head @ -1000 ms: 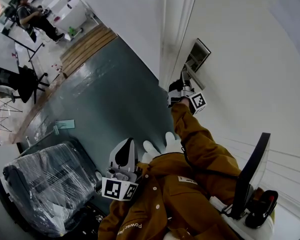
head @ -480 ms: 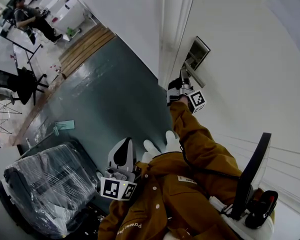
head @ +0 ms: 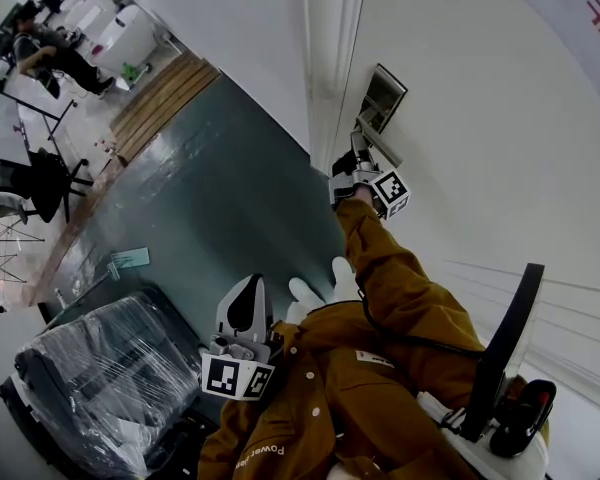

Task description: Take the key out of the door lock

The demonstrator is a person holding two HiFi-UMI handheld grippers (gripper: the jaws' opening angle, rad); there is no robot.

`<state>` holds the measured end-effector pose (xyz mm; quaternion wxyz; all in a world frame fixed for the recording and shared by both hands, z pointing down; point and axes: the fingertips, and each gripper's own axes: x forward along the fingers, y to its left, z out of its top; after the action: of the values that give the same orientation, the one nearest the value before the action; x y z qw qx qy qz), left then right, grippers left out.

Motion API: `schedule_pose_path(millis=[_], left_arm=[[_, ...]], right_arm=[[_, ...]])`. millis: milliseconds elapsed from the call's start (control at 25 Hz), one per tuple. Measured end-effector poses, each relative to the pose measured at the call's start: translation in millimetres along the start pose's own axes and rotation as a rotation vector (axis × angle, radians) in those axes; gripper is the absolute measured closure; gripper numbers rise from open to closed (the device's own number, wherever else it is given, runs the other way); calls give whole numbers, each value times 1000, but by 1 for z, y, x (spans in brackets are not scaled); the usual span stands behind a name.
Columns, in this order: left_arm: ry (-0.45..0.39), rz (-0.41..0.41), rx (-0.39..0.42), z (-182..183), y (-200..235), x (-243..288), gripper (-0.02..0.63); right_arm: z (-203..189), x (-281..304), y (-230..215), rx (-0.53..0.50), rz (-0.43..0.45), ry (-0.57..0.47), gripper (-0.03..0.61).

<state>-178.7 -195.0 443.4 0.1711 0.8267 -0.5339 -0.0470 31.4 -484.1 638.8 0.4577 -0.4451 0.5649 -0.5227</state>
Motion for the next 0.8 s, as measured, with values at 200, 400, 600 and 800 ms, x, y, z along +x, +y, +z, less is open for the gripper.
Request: schedule_pose_path(millis=[200,400,600,800], left_arm=[[-6,15,2,3,4,-7,614],[-21,15,22,8,-3,-11,614],[-41,40,2,4,1,-17,614],[-71,37,-6,14,-3,-18,614]], right_arm=[[-24,-8,5,-4,12,125,555],[-84,-32,6,-21,52,263,555],[-145,-46,47,-35,151,474,555],[-180,-76,125,-169,255,662,554]])
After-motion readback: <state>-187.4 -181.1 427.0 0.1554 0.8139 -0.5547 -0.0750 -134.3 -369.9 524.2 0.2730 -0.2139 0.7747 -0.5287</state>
